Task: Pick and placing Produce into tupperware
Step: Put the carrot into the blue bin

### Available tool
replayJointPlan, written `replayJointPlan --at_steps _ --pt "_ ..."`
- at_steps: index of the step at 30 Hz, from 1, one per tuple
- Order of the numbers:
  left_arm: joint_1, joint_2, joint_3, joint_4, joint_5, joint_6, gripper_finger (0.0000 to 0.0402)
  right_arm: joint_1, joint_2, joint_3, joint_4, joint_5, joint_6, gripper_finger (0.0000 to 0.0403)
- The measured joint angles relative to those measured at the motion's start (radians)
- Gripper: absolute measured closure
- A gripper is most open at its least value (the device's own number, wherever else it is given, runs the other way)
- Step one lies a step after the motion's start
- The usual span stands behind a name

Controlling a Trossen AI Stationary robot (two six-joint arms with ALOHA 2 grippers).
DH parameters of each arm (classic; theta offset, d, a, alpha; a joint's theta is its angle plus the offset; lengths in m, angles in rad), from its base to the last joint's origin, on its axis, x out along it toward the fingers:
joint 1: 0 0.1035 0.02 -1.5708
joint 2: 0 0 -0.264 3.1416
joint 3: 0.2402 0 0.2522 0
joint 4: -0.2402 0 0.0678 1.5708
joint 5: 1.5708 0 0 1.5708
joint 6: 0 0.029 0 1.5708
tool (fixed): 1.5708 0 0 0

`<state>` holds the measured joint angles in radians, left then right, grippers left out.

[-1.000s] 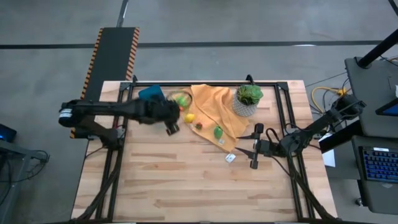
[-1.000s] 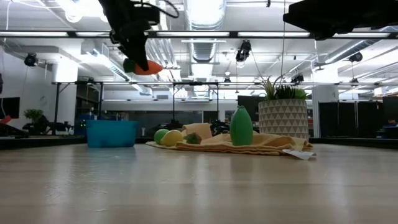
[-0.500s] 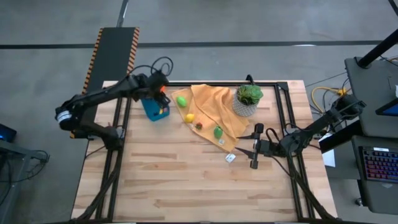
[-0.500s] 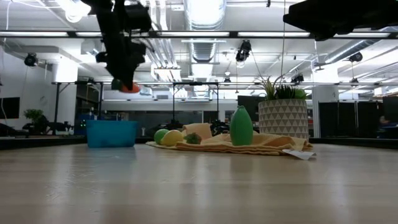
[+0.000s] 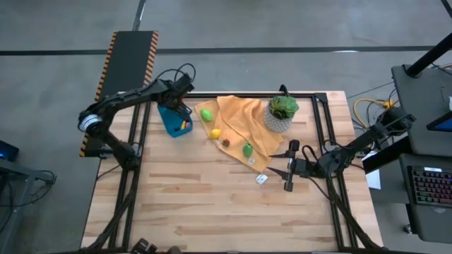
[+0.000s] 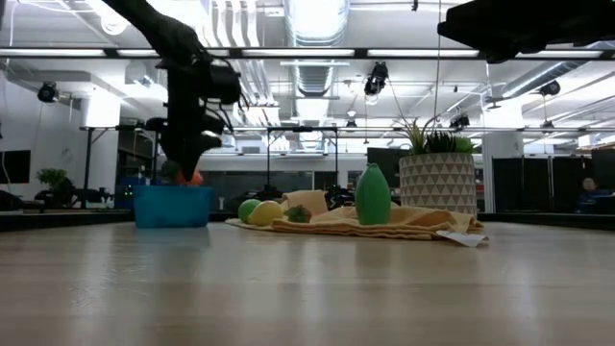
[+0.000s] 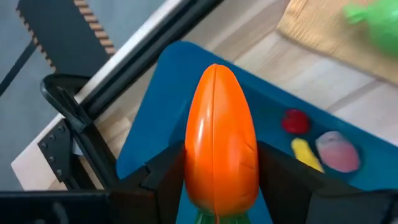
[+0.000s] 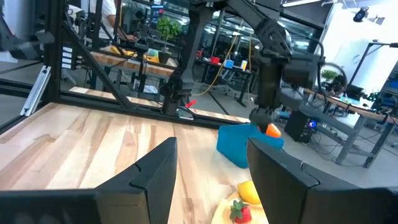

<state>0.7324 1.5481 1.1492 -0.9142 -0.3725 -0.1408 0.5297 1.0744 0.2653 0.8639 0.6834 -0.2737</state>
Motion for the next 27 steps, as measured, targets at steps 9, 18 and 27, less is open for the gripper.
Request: replayJointPlan --at_steps 9,18,27 --pt "0.03 0.09 0.0 0.014 -0.052 0.0 0.0235 0.0 0.0 0.0 -0.001 0.0 0.004 0.0216" --pt "0.036 0.12 0.0 0.026 -0.052 0.0 0.0235 0.0 0.0 -0.001 -0.001 0.0 0.004 0.0216" --pt "0.039 0.104 0.0 0.043 -0.052 0.0 0.0235 0.0 0.0 -0.002 -0.001 0.0 0.004 0.0216"
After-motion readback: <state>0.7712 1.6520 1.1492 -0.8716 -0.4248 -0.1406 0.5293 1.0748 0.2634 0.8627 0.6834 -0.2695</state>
